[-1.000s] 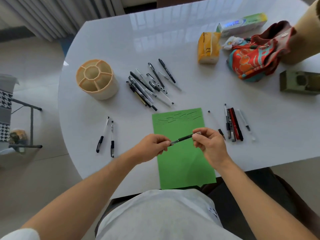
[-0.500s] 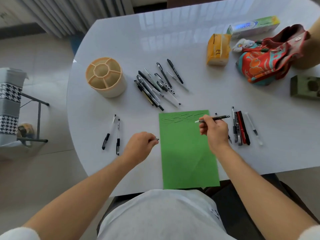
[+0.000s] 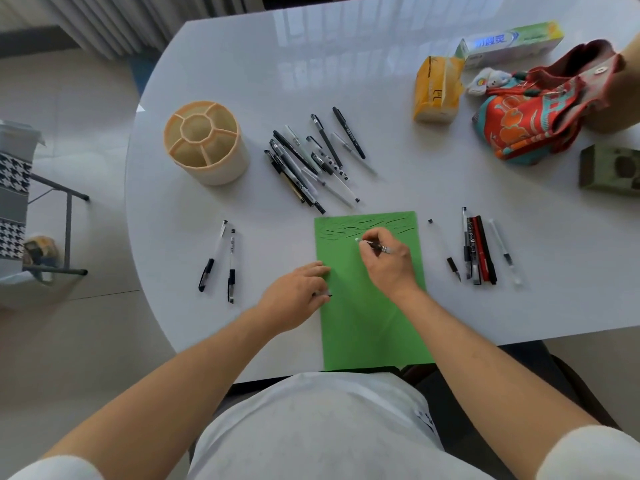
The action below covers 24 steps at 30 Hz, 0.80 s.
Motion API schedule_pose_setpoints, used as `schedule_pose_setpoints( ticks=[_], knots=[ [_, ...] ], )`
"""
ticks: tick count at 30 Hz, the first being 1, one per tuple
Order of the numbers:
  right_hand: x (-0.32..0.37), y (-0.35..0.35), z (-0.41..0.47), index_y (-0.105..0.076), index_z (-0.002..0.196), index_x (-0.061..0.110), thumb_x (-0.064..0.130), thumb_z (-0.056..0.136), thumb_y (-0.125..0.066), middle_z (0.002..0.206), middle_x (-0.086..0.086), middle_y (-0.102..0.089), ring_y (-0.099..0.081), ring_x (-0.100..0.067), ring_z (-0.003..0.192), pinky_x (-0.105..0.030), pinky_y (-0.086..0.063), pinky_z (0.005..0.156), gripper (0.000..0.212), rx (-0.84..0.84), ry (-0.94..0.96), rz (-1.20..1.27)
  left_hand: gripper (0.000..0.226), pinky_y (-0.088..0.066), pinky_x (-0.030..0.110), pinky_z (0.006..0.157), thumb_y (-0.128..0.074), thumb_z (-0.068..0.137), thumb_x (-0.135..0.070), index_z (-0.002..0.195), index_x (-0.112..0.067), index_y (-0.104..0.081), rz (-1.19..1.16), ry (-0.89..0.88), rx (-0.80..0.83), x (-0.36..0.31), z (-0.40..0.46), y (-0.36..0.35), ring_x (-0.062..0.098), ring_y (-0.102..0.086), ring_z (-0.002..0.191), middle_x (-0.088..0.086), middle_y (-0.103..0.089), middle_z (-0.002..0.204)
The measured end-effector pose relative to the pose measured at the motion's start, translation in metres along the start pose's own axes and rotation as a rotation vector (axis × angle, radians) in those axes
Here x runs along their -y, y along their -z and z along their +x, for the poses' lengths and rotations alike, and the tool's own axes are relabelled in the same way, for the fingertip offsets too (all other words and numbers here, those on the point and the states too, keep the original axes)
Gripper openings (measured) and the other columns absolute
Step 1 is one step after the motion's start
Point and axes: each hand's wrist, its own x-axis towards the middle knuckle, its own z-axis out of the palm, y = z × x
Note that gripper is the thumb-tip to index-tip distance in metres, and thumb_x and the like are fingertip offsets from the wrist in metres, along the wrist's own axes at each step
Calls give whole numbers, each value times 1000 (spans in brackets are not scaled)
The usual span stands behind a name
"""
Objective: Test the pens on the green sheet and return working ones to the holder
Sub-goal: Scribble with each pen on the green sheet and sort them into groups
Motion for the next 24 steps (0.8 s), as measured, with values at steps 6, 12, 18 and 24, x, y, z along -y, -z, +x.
schedule_pose_setpoints(
  ticks=[6,12,18,24],
  knots=[
    [-5,7,9,-66,89,13,13,90,-65,73,-2,-68,-64,-22,66,-36,-55,61,2,-85,-36,-36,17,-41,37,112,-61,95,-36,92,-23,-72,15,12,4,-2,2,5,10,-40,141,-5,-53,146],
    [-4,28,6,-66,89,14,12,89,-68,78,-6,-72,-70,-23,61,-30,-52,59,4,-120,-231,171,22,-39,32,109,-59,96,-39,98,-22,-74,-6,27,-4,-5,4,8,7,-42,138,-6,-56,143],
    [11,42,-29,-68,94,-3,-4,89,-68,80,-20,-74,-66,-23,59,-45,-61,70,5,126,-305,535,21,-45,29,98,-60,95,-40,97,-24,-73,-48,46,-98,-13,3,13,11,-61,113,-5,-66,127],
    [15,38,-51,-71,93,1,1,95,-64,81,-20,-75,-67,-27,61,-44,-61,71,7,266,-302,616,20,-51,30,88,-61,95,-41,97,-24,-71,-62,17,-104,-22,4,14,9,-62,98,-9,-70,109]
  ],
)
